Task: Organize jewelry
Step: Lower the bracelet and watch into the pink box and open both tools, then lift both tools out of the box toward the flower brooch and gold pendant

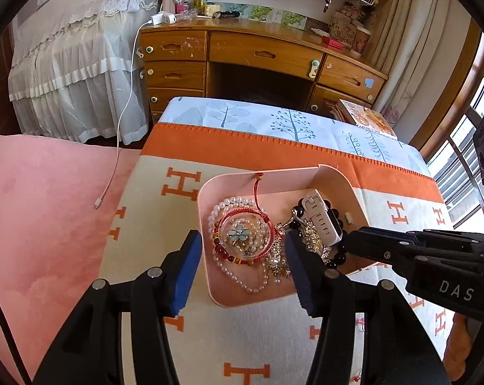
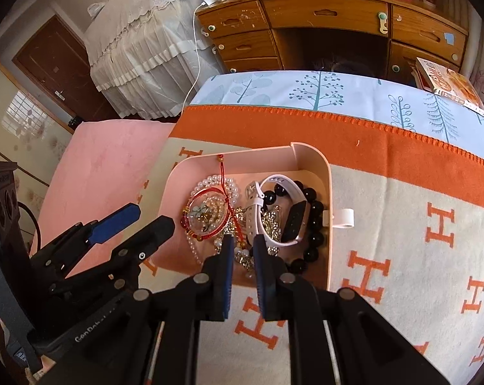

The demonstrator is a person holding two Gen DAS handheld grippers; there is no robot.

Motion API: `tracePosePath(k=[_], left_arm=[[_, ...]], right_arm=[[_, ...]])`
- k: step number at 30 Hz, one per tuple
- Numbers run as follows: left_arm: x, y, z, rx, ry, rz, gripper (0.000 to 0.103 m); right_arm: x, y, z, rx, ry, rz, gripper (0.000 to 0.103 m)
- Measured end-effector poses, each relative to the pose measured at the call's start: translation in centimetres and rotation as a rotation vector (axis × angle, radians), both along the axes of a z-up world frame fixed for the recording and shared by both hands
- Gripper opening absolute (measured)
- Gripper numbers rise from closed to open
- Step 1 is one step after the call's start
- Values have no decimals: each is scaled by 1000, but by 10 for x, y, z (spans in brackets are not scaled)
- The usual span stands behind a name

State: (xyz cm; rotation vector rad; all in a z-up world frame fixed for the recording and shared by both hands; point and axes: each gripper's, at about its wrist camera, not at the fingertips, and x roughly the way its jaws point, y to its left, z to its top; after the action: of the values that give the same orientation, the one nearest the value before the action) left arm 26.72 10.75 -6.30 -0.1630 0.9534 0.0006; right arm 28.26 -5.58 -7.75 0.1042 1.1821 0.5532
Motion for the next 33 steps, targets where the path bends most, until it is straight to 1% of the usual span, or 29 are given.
tracePosePath(k=[11, 16, 18, 22, 26, 30, 33], left_arm=[[-48, -10, 32, -1, -59, -11, 58], [-74, -20, 41, -21, -79, -24, 60], [-84, -26, 42, -21, -85, -31, 61], [-104, -41, 46, -30, -102, -52, 70], [-118, -57, 47, -27, -110, -77, 71], [-130, -70, 43, -63, -102, -103, 73], [-134, -78, 36, -76, -92, -108, 74]], right_arm=[[-54, -26, 34, 111, -57, -3, 13], [-82, -49, 45, 146, -102, -46, 13], [-93, -58, 46, 147, -110, -66, 13], [-113, -74, 46, 145, -121, -101, 13], [-127, -91, 46, 138, -148, -135, 13], [-143, -106, 48, 105, -197, -175, 13], [-153, -119, 47, 119, -215, -206, 13]])
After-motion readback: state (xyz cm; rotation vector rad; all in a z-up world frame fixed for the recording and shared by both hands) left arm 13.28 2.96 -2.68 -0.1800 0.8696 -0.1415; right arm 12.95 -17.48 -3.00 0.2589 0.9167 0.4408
